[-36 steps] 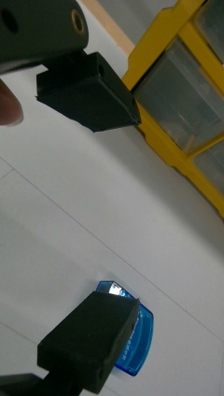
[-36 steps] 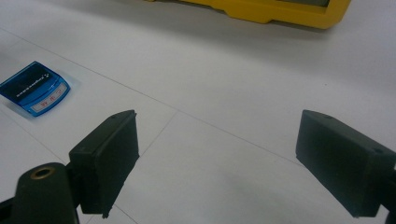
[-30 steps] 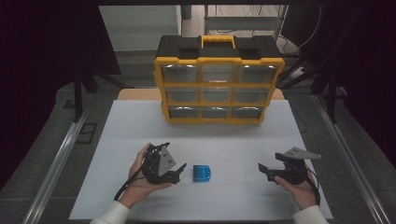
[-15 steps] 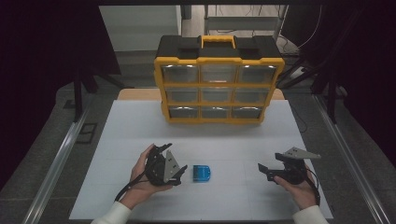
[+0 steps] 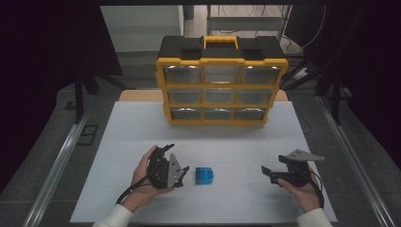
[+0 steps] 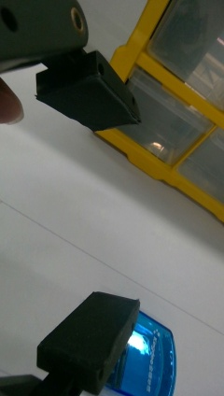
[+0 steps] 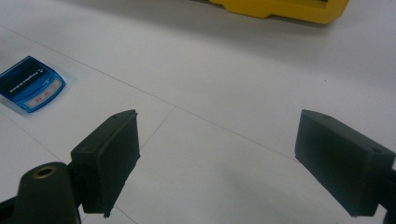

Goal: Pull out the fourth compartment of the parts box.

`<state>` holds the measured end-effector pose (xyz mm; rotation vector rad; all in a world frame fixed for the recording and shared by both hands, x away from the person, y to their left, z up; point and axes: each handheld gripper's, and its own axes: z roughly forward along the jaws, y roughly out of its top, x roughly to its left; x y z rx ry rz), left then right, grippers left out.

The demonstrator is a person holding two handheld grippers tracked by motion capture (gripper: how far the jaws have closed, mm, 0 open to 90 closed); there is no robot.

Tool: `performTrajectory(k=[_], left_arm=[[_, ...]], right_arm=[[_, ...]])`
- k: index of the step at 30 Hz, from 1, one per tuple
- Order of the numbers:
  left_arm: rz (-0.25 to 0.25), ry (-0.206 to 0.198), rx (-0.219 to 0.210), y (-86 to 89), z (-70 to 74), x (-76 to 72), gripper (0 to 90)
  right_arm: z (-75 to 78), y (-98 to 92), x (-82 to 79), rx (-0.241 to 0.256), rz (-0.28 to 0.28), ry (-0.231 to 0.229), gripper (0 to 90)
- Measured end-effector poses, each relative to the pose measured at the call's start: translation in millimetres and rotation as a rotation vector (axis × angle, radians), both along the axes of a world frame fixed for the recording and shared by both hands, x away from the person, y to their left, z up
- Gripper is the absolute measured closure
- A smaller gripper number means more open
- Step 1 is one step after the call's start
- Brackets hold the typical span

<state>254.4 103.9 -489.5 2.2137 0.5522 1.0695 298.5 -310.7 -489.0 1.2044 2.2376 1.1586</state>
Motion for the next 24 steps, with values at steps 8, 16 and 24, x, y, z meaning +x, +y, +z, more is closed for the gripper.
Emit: performTrajectory(k=[8, 16, 24], left_arm=[[0.001, -0.011, 0.004, -0.1, 0.7, 1.2, 12.3], [-0.006, -0.029, 0.023, -2.7, 4.1, 3.5, 11.9], [-0.001, -0.056, 0.038, -4.5, 6.5, 6.3, 11.9]], right_arm=[[-0.4, 0.2, 0.2, -0.006, -0.001, 0.003, 14.5], [-0.7, -0.2, 0.3, -0.007, -0.001, 0.004, 14.5], [-1.5, 0.0, 0.7, -0.015, -0.004, 0.005, 14.6]])
